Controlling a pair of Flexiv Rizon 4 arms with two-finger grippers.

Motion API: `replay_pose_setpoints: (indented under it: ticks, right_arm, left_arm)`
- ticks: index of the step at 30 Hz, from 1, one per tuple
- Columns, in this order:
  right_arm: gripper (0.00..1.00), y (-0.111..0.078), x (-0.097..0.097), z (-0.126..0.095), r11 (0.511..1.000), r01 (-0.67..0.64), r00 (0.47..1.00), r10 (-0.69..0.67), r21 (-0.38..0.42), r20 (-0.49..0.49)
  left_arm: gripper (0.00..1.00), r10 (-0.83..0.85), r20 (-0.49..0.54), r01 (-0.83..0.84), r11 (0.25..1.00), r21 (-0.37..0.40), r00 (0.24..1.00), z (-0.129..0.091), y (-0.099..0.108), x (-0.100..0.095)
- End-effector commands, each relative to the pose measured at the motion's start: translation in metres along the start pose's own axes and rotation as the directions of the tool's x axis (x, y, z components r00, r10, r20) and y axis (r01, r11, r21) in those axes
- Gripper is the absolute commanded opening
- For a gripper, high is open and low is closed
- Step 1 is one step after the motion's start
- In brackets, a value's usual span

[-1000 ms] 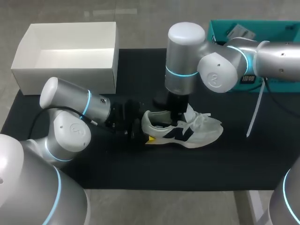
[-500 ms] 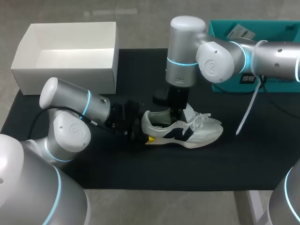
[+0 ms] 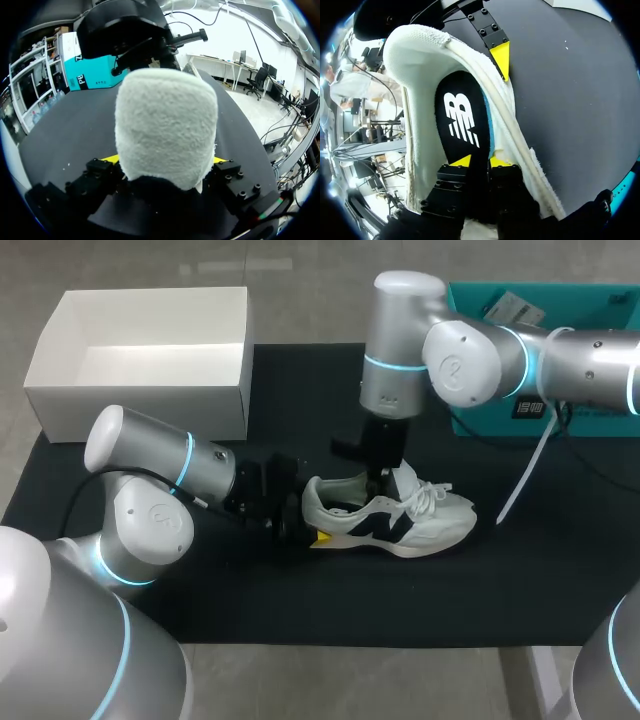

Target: Take the shoe out of the shoebox, open the shoe tongue, remove and reinsert the insole, then place the shoe into the shoebox

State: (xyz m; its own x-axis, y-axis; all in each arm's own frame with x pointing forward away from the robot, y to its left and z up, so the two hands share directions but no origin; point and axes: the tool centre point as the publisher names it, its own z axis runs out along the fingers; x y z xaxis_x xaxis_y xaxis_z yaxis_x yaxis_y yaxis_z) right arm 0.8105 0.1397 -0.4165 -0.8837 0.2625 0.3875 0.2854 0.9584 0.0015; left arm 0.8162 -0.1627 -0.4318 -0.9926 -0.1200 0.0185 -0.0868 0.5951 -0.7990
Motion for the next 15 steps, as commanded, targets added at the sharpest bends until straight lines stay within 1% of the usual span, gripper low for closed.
replay_pose_setpoints:
  ticks: [1,4,6,10,12,13,14,15]
  right_arm:
    - [0.00,-0.004,0.000,0.114,1.000,-0.025,1.000,0.025,0.003,-0.002]
    - [0.00,-0.011,0.002,0.109,0.999,-0.052,0.999,0.053,-0.013,0.010]
    - [0.00,-0.016,0.004,0.099,0.997,-0.068,0.997,0.069,-0.031,0.039]
    - [0.00,-0.026,0.012,0.066,0.990,-0.099,0.987,0.111,-0.097,0.118]
    - [0.00,-0.031,0.016,0.047,0.987,-0.110,0.978,0.129,-0.118,0.164]
    - [0.00,-0.031,0.020,0.034,0.985,-0.110,0.972,0.135,-0.133,0.192]
    - [0.00,-0.032,0.022,0.028,0.984,-0.111,0.969,0.137,-0.136,0.205]
    - [0.00,-0.038,0.023,0.018,0.982,-0.110,0.961,0.145,-0.156,0.234]
  left_arm:
    - [0.00,0.000,0.002,0.000,1.000,0.000,1.000,-0.001,-0.002,-0.002]
    - [0.00,0.000,0.002,0.000,1.000,0.000,1.000,-0.001,-0.002,-0.002]
    - [0.00,0.000,0.002,0.000,1.000,0.000,1.000,-0.001,-0.002,-0.002]
    - [0.00,0.000,0.002,0.000,1.000,0.000,1.000,-0.001,-0.002,-0.002]
    - [0.00,0.000,0.002,0.000,1.000,0.000,1.000,-0.001,-0.002,-0.002]
    - [0.00,0.000,0.002,0.000,1.000,0.000,1.000,-0.001,-0.002,-0.002]
    - [0.00,0.000,0.002,0.000,1.000,0.000,1.000,-0.001,-0.002,-0.002]
    - [0.00,0.000,0.002,0.000,1.000,0.000,1.000,-0.001,-0.002,-0.002]
